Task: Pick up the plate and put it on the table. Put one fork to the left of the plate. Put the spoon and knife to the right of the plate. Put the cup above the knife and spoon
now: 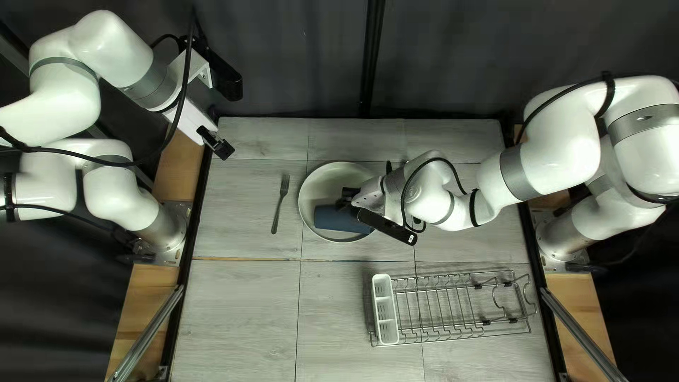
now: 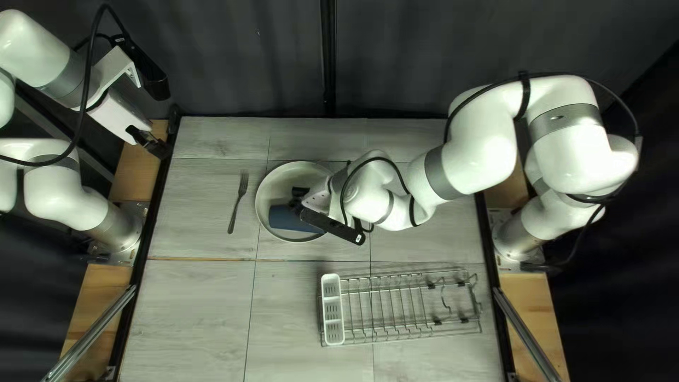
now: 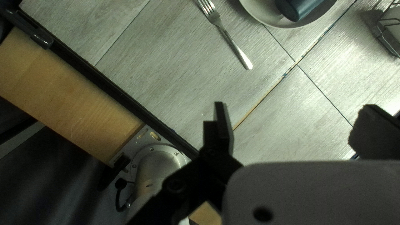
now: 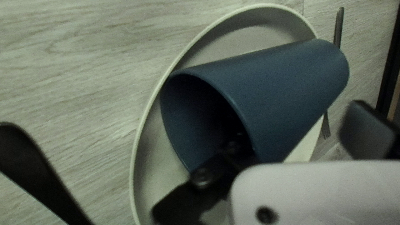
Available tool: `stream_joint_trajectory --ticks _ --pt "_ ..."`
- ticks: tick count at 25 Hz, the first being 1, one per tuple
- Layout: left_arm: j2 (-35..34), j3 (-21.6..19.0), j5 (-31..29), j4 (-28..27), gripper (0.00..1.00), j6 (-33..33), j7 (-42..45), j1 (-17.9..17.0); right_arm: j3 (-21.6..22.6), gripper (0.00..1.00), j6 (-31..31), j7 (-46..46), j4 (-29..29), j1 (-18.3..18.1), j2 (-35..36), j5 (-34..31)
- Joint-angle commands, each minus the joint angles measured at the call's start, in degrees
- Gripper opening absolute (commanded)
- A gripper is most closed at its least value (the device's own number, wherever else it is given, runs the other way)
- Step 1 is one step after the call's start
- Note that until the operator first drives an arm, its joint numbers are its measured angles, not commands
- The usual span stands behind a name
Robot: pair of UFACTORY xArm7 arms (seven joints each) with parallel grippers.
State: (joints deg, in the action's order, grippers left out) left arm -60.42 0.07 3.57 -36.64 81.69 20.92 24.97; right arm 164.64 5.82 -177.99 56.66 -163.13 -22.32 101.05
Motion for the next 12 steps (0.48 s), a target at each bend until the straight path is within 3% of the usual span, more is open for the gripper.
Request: stream_joint_trajectory --ticks 1,9,10,12 --pt "0.0 0.0 0.0 0.0 1.00 0.0 0.0 0.0 0.0 0.00 0.0 0.0 0.0 0.0 0.0 0.0" --pt "0.0 0.0 0.0 0.0 1.00 0.0 0.0 0.0 0.0 0.00 0.0 0.0 0.0 0.0 0.0 0.0" --pt "0.0 0.0 0.0 0.0 1.00 0.0 0.0 0.0 -0.1 0.00 -8.2 1.6 -7.6 1.9 22.0 -2.2" --pt "0.0 0.0 0.0 0.0 1.00 0.0 0.0 0.0 0.3 0.00 -9.6 6.5 -8.3 2.4 22.9 -6.9"
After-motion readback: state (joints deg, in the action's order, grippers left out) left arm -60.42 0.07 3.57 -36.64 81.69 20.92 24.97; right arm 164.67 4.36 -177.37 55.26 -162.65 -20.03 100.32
